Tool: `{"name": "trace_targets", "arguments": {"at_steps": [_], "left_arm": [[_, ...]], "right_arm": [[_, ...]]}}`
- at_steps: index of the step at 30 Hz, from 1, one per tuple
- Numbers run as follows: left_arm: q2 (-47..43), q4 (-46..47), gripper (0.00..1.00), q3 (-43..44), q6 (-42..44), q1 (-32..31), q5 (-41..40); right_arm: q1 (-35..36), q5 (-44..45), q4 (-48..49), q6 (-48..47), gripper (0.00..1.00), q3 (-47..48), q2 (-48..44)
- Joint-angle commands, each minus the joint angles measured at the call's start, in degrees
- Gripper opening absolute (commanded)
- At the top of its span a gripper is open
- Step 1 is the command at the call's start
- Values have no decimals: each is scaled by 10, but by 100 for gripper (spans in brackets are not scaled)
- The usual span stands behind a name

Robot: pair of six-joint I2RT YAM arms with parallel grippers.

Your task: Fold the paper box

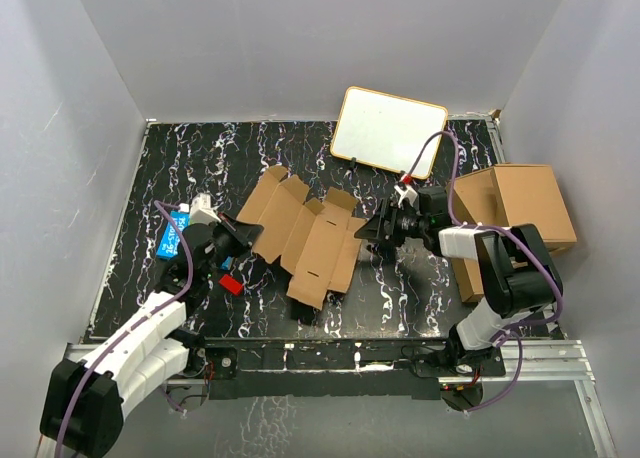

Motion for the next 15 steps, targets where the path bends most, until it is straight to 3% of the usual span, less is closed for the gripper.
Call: {"name": "trace_targets", "arguments": {"at_steps": [1,8,15], "left_arm": [[-11,0,0,-2,-48,-17,-55],[10,26,0,-5,-55,-43,-68],[13,22,0,-1,-47,-65,-84]], "right_arm": [[-3,14,-38,35,72,22,2],[10,-3,-22,65,70,18,34],[22,4,-16,66,60,37,64]]}}
